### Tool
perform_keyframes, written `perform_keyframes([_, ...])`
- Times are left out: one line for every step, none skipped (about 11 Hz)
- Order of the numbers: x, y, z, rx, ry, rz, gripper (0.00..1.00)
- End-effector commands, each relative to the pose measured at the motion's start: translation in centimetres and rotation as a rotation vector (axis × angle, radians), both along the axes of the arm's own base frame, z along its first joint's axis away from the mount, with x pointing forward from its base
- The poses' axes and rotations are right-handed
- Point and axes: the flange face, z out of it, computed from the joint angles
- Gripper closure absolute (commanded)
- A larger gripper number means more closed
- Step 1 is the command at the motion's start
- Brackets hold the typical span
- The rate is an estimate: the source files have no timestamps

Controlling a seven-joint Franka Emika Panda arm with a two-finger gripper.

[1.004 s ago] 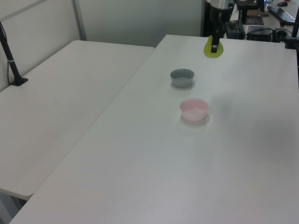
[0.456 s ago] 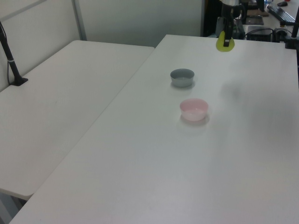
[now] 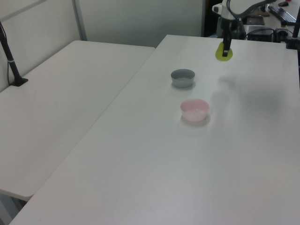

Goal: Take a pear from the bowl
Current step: 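Lower the pear onto the table beside the grey bowl and release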

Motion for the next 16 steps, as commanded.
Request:
perform_keyframes([0.7,-1.7,-3.0,-0.005,-0.021,0.000,0.82])
perform_keyframes([0.8,-1.7,-4.1,-0.003,-0.017,-0.004,0.82])
perform_keyframes([1.0,-1.7,-5.5,0.002,-0.011,-0.007,0.82])
perform_keyframes([1.3,-1.8,-6.2,-0.001,-0.021,-0.005,0.82])
perform_keyframes([1.3,-1.9,-7.2,0.003,-0.010,-0.005,0.81])
perform_keyframes([1.4,-1.9,-7.8,0.001,-0.017,-0.006,0.80])
perform_keyframes([1.5,-2.0,-8.6,0.000,-0.019,-0.006,0.77])
perform_keyframes([1.6,-2.0,-9.1,0.002,-0.014,-0.005,0.75])
perform_keyframes([1.6,-2.0,-9.0,0.002,-0.016,-0.006,0.62])
perform_keyframes([1.6,-2.0,-8.9,0.001,-0.017,-0.008,0.18])
perform_keyframes([1.6,-2.1,-8.4,0.001,-0.017,-0.010,0.09])
perform_keyframes([1.4,-2.3,-8.0,0.000,-0.019,-0.014,0.00])
perform_keyframes([1.4,-2.2,-7.3,-0.002,-0.028,-0.025,0.00])
perform_keyframes([1.3,-2.3,-5.9,-0.006,-0.050,-0.061,0.00])
perform_keyframes([1.1,-2.1,-4.1,-0.009,-0.067,-0.089,0.00])
perform_keyframes([0.7,-1.5,-2.2,-0.005,-0.047,-0.098,0.00])
